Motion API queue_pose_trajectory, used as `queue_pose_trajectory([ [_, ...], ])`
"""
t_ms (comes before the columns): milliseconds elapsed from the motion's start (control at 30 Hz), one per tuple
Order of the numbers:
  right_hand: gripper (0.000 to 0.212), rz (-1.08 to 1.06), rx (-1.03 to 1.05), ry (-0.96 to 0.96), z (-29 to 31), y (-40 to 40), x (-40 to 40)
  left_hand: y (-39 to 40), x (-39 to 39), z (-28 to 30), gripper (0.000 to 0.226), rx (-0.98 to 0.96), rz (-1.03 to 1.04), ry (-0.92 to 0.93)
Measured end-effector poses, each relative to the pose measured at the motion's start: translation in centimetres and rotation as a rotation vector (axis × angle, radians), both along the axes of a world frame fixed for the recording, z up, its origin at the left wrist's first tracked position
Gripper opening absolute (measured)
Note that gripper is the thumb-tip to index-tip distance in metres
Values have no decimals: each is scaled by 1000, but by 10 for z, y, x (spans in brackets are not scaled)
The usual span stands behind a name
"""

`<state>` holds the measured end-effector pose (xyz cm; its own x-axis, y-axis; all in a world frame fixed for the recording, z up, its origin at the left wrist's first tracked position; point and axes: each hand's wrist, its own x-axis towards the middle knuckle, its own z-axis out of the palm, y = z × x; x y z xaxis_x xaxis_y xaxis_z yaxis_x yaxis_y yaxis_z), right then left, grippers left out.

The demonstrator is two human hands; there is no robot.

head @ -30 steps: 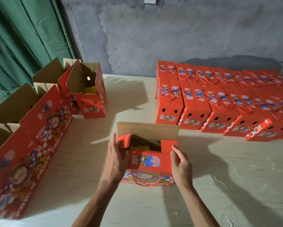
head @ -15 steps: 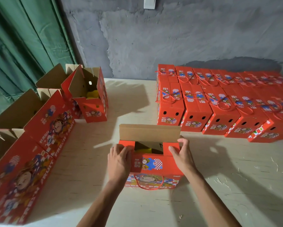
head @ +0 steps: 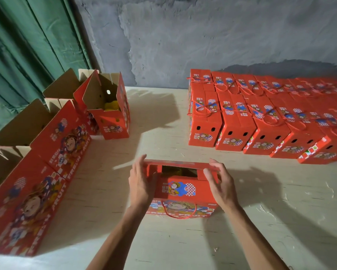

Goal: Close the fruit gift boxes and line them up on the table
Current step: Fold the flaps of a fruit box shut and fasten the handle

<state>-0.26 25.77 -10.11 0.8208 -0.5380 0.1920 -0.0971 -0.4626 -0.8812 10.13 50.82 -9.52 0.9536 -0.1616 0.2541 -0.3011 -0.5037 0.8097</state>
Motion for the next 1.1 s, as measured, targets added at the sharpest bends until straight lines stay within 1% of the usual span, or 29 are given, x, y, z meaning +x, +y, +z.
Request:
queue_pose_trajectory([
  [33, 50, 1, -14, -12, -2, 1, -3, 2, 1, -3, 40, 16, -1, -48],
  [67, 47, -1, -42, -19, -3, 1, -5, 4, 2, -6, 31, 46, -20, -103],
  [100, 45, 6, -75, -17, -6, 2, -7, 5, 2, -8, 31, 84, -64, -152],
  [133, 45, 23, -102, -11, -8, 2, -8, 5, 2, -9, 39, 127, -127, -176],
  [200, 49, 87, -117, 15, -10, -3, -9, 5, 3, -7, 64, 187, -232, -147],
  [233, 52, 129, -121, 41, -9, -7, -10, 5, 4, -5, 68, 187, -253, -128],
  [300, 60, 213, -157, 117, -5, -18, -12, 6, 9, -3, 56, 212, -250, -155],
  [333, 64, 245, -190, 150, -1, -23, -13, 8, 13, -1, 50, 258, -243, -171],
  [400, 68, 269, -301, 185, 4, -29, -12, 13, 26, 4, 47, 335, -315, -128],
  [467, 68, 266, -398, 195, 7, -31, -10, 18, 41, 7, 58, 362, -487, -32],
  [500, 67, 267, -395, 197, 7, -31, -9, 19, 47, 8, 66, 383, -558, 0],
  [567, 66, 277, -336, 215, 7, -31, -7, 16, 56, 11, 73, 450, -623, 24],
  [633, 63, 276, -326, 232, 9, -31, -4, 13, 62, 13, 73, 488, -634, -2],
  [733, 58, 253, -410, 222, 13, -31, 1, 11, 67, 15, 66, 504, -637, -39],
  [833, 54, 237, -470, 189, 14, -28, 3, 8, 68, 15, 59, 582, -626, -68],
  [967, 47, 182, -503, 170, 5, -18, 0, 7, 66, 10, 58, 661, -599, -157],
  [1033, 42, 130, -600, 133, 0, -14, -2, 8, 60, 8, 57, 662, -590, -208],
  [1100, 38, 103, -748, 62, -3, -8, -1, 9, 55, 7, 55, 656, -567, -266],
])
